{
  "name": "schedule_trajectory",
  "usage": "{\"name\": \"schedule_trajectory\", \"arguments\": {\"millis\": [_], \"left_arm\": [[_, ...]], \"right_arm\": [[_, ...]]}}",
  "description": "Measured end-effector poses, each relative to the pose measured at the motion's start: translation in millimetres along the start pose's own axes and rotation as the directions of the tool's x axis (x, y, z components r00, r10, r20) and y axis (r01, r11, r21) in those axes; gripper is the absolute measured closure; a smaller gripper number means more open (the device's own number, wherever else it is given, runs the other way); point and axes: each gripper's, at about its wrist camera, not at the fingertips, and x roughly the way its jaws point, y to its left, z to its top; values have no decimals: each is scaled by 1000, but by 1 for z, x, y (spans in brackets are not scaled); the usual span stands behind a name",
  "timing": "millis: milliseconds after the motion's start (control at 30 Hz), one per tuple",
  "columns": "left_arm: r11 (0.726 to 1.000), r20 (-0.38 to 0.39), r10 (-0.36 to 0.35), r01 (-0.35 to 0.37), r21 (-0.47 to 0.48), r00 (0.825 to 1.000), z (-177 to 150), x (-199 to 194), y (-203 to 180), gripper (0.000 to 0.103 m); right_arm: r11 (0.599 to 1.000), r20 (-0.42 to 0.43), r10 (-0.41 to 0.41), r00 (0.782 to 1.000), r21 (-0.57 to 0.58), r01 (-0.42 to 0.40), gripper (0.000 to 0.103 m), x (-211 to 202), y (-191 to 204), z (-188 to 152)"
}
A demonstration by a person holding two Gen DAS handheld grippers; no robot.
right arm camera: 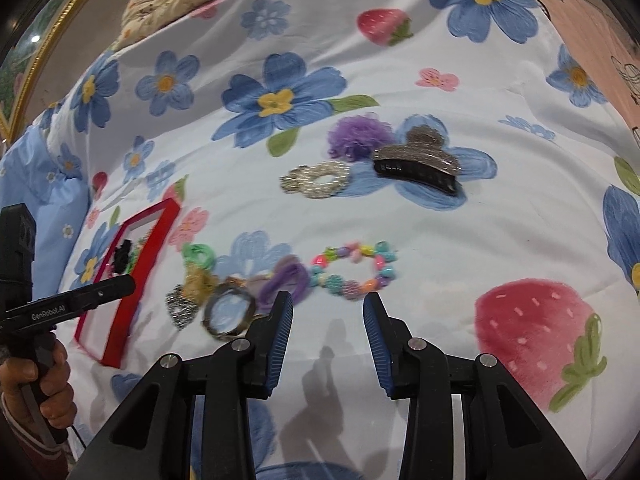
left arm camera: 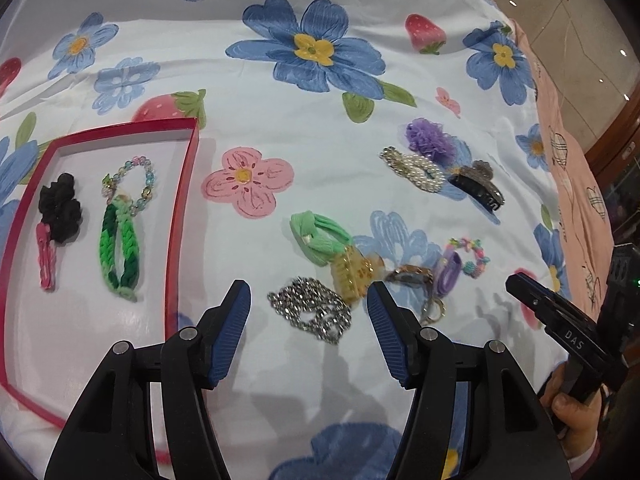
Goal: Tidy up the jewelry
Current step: 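Grasp the light green hair tie with the left tool while the right tool grasps the pastel beaded bracelet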
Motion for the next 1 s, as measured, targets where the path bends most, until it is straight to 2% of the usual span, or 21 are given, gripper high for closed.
{"name": "schedule_trajectory", "arguments": {"millis": [167, 267, 433, 500, 633, 733, 767, 833, 867, 900, 967, 1000], "left_arm": [[1000, -14, -23, 23, 2, 1000, 6, 12, -3, 43], [1000, -17, 5, -4, 30, 1000, 10, 22, -10, 43], [1000, -47, 21, -20, 5, 999, 21, 46, -3, 43], [1000, -63, 5, -6, -3, 998, 24, 53, -2, 43], [1000, -65, 17, -16, 9, 998, 26, 62, -4, 43], [1000, -69, 0, 0, -2, 998, 29, 70, -3, 41], [1000, -72, 12, -12, 10, 997, 30, 73, -5, 44], [1000, -70, -3, 5, 29, 998, 29, 76, -8, 55], [999, -75, -19, 21, 35, 997, 28, 77, -10, 67], [999, -77, -22, 25, 42, 997, 28, 77, -11, 77], [998, -86, -24, 29, 59, 996, 26, 77, -13, 91], [998, -84, -36, 40, 53, 996, 26, 75, -12, 91]], "right_arm": [[1000, -18, -19, 1000, 20, 20, 64, 13, -12, 5], [999, -25, -30, 999, 22, 30, 64, 19, -16, 7], [998, -41, -39, 998, 39, 40, 64, 34, -23, 11], [998, -54, -39, 998, 42, 41, 64, 40, -24, 12], [998, -77, -46, 996, 30, 49, 64, 54, -24, 10], [998, -69, -48, 996, 29, 50, 66, 58, -24, 10], [998, -67, -52, 996, 29, 54, 66, 59, -23, 11], [998, -65, -51, 997, 22, 52, 78, 60, -21, 12], [999, -64, -42, 997, 21, 43, 82, 61, -20, 12], [999, -65, -30, 997, 19, 31, 93, 61, -18, 13], [999, -56, -51, 997, -1, 51, 93, 60, -12, 13], [998, -48, -56, 997, -14, 55, 94, 59, -9, 13]]}}
